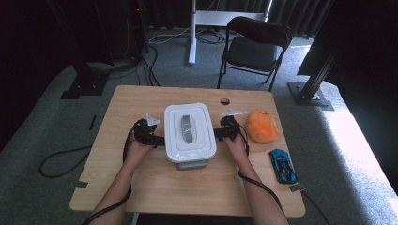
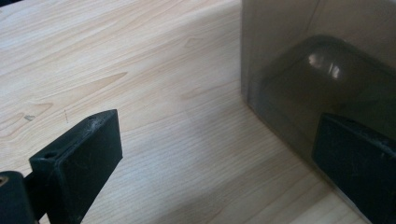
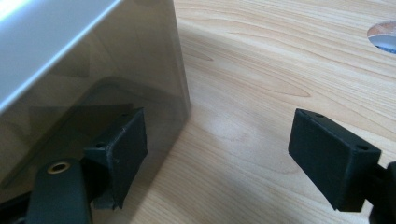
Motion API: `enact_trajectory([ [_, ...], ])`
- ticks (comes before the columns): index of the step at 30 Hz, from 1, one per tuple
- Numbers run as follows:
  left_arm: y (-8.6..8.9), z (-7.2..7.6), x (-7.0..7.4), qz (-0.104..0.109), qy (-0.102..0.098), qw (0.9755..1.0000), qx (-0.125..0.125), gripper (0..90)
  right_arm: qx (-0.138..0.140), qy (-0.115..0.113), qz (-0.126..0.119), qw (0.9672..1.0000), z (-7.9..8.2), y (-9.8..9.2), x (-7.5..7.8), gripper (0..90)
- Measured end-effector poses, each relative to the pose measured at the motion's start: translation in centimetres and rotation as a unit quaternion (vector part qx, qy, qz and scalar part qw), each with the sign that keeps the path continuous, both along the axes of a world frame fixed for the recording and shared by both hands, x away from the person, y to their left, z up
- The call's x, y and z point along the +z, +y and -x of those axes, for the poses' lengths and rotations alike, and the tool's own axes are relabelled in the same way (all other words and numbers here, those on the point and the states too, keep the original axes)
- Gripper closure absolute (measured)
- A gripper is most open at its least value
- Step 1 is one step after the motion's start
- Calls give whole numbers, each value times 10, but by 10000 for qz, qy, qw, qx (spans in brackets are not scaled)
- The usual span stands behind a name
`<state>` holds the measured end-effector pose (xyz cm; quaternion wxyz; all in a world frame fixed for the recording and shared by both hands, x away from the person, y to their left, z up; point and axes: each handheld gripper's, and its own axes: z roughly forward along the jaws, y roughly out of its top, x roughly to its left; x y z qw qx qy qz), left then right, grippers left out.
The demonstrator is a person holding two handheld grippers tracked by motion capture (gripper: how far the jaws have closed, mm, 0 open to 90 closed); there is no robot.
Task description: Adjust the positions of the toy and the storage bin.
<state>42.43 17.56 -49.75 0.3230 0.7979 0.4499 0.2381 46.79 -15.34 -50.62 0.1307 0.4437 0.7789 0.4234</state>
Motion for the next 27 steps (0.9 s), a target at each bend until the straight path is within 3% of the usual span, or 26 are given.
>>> enact_trajectory([
  [16,0,22,-3,137,-32,9999,-33,22,151,-80,-101,9998,18,-3,-2,197],
  [21,-1,30,-2,7,-82,10000,-45,23,249,-150,-110,9995,25,-4,1,207],
  [27,-2,37,-3,87,-65,9999,-93,23,370,-135,-170,9991,33,-8,2,207],
])
